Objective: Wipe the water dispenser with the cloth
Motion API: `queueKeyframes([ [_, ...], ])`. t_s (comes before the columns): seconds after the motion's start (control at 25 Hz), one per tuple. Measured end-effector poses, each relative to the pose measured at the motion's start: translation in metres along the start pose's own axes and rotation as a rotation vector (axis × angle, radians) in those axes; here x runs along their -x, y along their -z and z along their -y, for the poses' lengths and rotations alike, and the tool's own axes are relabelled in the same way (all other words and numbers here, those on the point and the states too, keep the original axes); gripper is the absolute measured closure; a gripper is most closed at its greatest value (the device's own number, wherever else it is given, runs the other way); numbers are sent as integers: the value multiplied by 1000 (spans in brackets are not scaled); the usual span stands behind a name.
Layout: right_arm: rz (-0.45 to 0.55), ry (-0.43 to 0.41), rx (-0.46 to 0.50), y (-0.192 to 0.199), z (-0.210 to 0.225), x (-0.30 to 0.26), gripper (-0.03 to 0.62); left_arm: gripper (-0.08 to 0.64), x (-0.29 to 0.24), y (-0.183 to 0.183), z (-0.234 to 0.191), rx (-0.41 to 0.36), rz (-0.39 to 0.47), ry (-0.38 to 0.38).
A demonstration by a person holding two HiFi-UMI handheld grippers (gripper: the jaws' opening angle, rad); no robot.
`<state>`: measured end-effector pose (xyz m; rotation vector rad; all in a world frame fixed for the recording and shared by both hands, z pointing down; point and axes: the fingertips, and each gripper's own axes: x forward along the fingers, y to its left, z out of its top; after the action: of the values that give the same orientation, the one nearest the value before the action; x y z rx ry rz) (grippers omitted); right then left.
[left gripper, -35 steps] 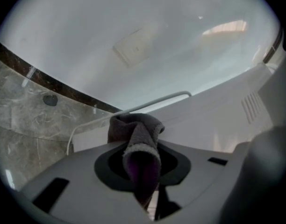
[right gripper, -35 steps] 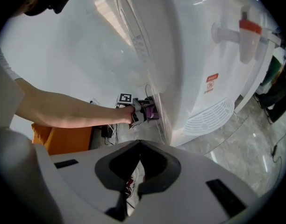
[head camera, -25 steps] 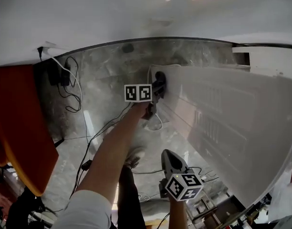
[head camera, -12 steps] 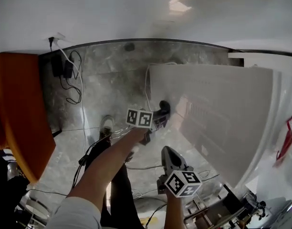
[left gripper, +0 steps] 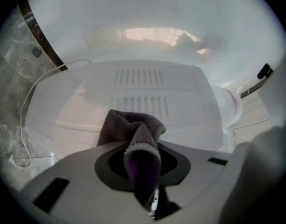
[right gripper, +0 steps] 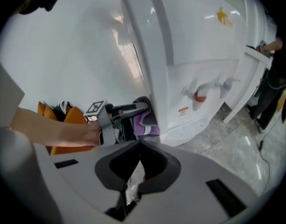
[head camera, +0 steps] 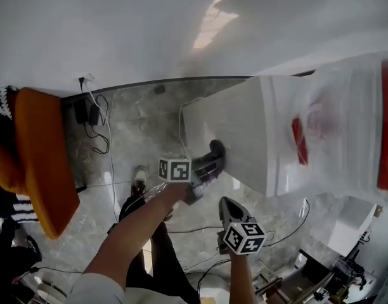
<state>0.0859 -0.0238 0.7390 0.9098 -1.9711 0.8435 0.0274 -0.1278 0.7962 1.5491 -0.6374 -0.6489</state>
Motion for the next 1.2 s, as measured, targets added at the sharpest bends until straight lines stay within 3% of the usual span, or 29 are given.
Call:
queueKeyframes([
  [0.16,32,20,59,-23,3,30,577,485,-4,-24,67,-31,54,58],
  [0.4,117,67,16,-54,8,90,577,485,-5,-43,146,-23,122,111],
  [0.6,159,86,38,-76,2,126,577,486,-3,-84,196,-33,183,150],
  [0.84,198,111,10,-98,0,136,577,486,-12,-158,221,-114,266,173],
  [1.12,207,135,-40,-109,1,136,577,488,-16,-213,201,-36,314,200],
  [1.2,222,153,-53,-112,6,143,577,488,-14,-215,198,-64,309,180],
])
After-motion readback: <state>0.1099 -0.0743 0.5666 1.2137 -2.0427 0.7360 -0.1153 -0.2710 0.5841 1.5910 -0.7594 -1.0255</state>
